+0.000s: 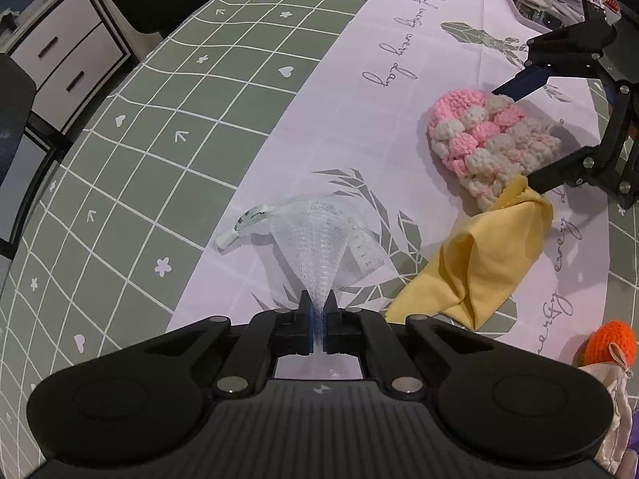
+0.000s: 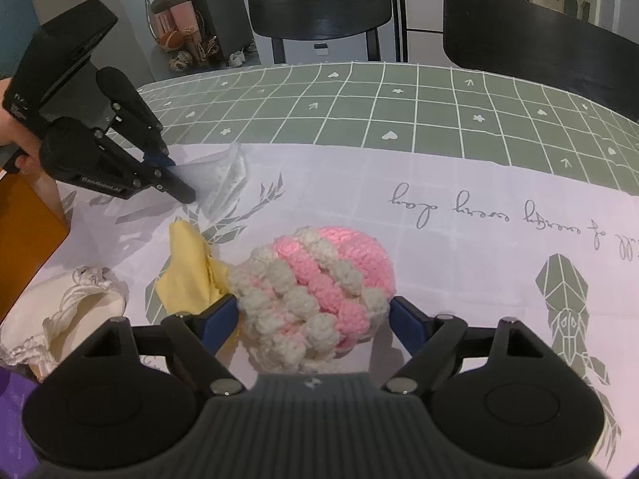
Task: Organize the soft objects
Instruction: 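Grasp the mesh bag with the left tool while the right tool grasps the pink crocheted ball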
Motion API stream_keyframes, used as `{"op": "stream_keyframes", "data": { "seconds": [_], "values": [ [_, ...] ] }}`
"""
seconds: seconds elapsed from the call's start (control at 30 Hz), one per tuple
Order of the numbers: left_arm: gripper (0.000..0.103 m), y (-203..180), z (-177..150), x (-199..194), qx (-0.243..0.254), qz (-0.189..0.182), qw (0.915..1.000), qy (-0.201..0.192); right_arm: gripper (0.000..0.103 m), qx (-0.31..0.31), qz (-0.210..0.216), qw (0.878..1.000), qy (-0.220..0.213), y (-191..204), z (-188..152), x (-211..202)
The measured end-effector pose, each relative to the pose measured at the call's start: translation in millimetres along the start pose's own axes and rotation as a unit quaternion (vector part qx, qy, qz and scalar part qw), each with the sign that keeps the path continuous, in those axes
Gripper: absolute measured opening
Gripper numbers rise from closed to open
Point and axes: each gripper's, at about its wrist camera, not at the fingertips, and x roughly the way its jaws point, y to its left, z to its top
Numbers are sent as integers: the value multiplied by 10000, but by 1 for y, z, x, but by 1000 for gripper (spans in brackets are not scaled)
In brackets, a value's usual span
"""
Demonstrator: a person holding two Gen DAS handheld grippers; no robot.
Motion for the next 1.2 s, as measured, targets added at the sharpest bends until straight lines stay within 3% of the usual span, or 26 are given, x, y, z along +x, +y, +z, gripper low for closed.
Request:
{"op": "stream_keyframes", "data": {
  "seconds": [0.13, 0.3, 0.57, 0.77, 0.93, 1.0, 1.2],
  "values": [
    [3, -3, 0, -2, 32, 75, 10000, 57, 82, -94, -63, 9999, 64, 2, 0, 9],
    [3, -5, -4, -4, 40, 127, 9998, 126, 53, -192, -15, 9998, 0, 4, 3, 4],
    [3, -8, -3, -21, -24, 231, 9997, 40, 50, -243, -45, 9997, -81, 4, 2, -16],
    [3, -15, -3, -37, -25, 287, 9996, -32, 50, 39, -89, 9986, -516, -4, 5, -43],
    [3, -23, -3, -54, -16, 349, 9993, -121, 51, 63, -6, 9980, -625, 0, 6, -64],
    [3, -26, -4, -61, -11, 361, 9992, -156, 51, -39, -8, 9988, -496, 6, 2, -70],
    [3, -34, -8, -78, 24, 453, 9988, -201, 54, -733, -242, 9958, 486, 32, -36, -46]
  ]
}}
